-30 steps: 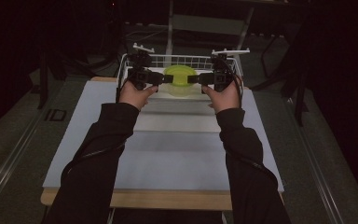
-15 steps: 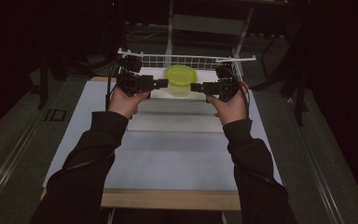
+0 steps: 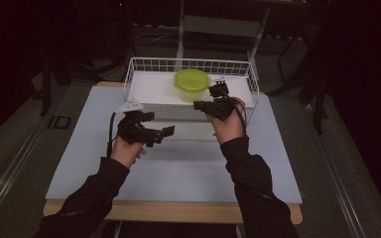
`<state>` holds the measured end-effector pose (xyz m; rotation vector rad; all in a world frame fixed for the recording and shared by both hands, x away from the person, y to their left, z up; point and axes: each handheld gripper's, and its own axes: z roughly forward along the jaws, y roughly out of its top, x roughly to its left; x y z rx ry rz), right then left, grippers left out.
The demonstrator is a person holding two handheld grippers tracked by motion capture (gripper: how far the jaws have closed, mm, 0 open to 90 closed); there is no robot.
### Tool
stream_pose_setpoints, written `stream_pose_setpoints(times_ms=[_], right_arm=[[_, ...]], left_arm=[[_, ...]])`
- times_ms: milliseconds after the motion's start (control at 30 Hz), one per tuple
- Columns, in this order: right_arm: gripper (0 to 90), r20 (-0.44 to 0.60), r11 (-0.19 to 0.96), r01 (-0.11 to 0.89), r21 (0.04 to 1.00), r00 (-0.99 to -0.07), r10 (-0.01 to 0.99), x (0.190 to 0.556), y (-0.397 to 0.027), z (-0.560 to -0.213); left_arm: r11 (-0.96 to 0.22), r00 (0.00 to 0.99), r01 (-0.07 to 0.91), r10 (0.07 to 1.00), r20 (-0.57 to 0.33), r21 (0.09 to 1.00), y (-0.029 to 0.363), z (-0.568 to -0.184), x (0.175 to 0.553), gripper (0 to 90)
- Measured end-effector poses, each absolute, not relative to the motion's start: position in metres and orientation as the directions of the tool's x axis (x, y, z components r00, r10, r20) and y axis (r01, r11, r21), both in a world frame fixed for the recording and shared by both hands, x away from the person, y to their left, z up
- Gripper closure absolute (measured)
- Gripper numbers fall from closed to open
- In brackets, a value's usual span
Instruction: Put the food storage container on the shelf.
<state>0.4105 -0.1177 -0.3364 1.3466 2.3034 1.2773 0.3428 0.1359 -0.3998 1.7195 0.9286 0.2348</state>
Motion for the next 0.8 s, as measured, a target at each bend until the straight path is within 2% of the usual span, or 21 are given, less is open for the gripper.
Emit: stream_pose_setpoints(times_ms=[200, 500, 600, 800], right_arm=[[87.6, 0.241, 0.209, 0.629, 0.749, -0.552, 0.799, 0.424, -0.109, -0.340], [85.0, 0.245, 0.177, 0.639, 0.748, -0.515, 0.822, 0.440, -0.106, -0.342], [81.7, 0.246, 0.170, 0.650, 0.741, -0.498, 0.831, 0.451, -0.105, -0.345], [76.7, 0.245, 0.172, 0.627, 0.760, -0.521, 0.818, 0.437, -0.107, -0.337]], left_arm=[[-0.110, 0.691, 0.456, 0.670, -0.274, 0.883, 0.138, -0.429, 0.329, 1.5], [-0.119, 0.710, 0.427, 0.658, -0.251, 0.896, 0.139, -0.430, 0.326, 1.5], [-0.120, 0.709, 0.426, 0.660, -0.249, 0.896, 0.140, -0.429, 0.327, 1.5], [-0.127, 0.714, 0.428, 0.654, -0.249, 0.895, 0.143, -0.433, 0.324, 1.5]])
